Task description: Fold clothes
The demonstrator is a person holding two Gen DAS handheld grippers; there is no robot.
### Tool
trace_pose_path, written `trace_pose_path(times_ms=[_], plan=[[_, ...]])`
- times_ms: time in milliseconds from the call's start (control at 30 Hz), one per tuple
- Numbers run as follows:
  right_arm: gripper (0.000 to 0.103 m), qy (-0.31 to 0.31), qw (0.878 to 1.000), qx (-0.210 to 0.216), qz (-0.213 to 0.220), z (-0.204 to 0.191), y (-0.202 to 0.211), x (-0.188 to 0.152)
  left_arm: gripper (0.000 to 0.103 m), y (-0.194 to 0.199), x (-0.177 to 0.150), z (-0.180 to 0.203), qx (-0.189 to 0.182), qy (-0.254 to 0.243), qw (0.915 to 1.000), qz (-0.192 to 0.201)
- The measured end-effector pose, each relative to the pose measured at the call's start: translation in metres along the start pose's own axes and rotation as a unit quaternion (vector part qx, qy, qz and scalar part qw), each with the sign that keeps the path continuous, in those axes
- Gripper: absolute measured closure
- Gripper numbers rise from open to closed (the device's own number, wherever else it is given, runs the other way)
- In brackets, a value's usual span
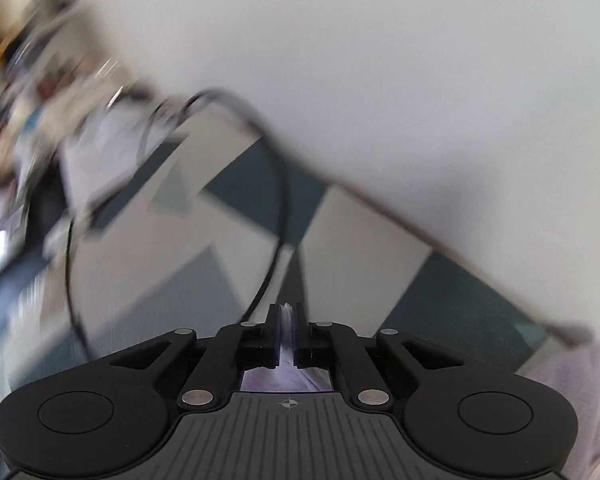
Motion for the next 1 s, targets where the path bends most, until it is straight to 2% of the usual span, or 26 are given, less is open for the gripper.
trace_pose_path(times_ms=[100,167,233,267,300,400,500,533,600,700,800,933,1000], plan=[[0.103,-0.105,0.994,-0.006,0.029,0.025,0.002,0.001,0.003,-0.001,0.000,-0.002,-0.004,0.004,1.0000,-0.002],[0.103,-0.120,0.991,-0.018,0.047,0.033,0.006,-0.001,0.003,-0.001,0.001,-0.002,-0.004,0.006,1.0000,-0.004],[0.101,-0.135,0.988,-0.010,0.067,0.039,0.018,-0.004,0.003,-0.002,0.001,-0.003,-0.006,0.008,0.9999,-0.006],[0.093,-0.142,0.987,-0.005,0.081,0.042,0.027,-0.007,0.003,-0.002,0.001,-0.003,-0.006,0.009,0.9999,-0.007],[0.077,-0.143,0.985,-0.004,0.099,0.046,0.041,-0.011,0.003,-0.002,0.001,-0.003,-0.007,0.010,0.9999,-0.007],[0.059,-0.144,0.977,-0.008,0.154,0.060,0.086,-0.029,0.003,-0.003,0.001,-0.003,-0.005,0.009,0.9999,-0.010],[0.041,-0.154,0.969,-0.032,0.191,0.078,0.137,-0.060,0.003,-0.004,0.001,-0.002,-0.002,0.007,0.9999,-0.013],[0.036,-0.167,0.965,-0.044,0.196,0.085,0.155,-0.075,0.003,-0.005,0.001,-0.002,-0.001,0.006,0.9999,-0.014],[0.015,-0.190,0.957,-0.070,0.207,0.096,0.190,-0.105,0.003,-0.005,0.000,-0.001,0.001,0.004,0.9999,-0.016],[0.001,-0.206,0.944,-0.121,0.225,0.103,0.239,-0.165,0.003,-0.007,0.000,0.000,0.004,0.000,0.9998,-0.019],[0.001,-0.208,0.940,-0.198,0.184,0.106,0.268,-0.217,0.003,-0.008,-0.001,0.004,0.013,-0.011,0.9996,-0.021],[0.001,-0.192,0.937,-0.280,0.083,0.100,0.277,-0.272,0.003,-0.010,-0.002,0.009,0.025,-0.026,0.9991,-0.025],[0.001,-0.182,0.935,-0.300,0.043,0.088,0.274,-0.291,0.001,-0.011,-0.002,0.010,0.031,-0.031,0.9987,-0.027]])
Point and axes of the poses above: each gripper's, at about its wrist camera, not at the fingertips, and y roughly against the way its jaws point, z to its right, x to its top, the point moved 1 cm from there along -y, roughly the way its jaws point, and after that the axes turned 12 degrees about y, right-handed, at the moved point
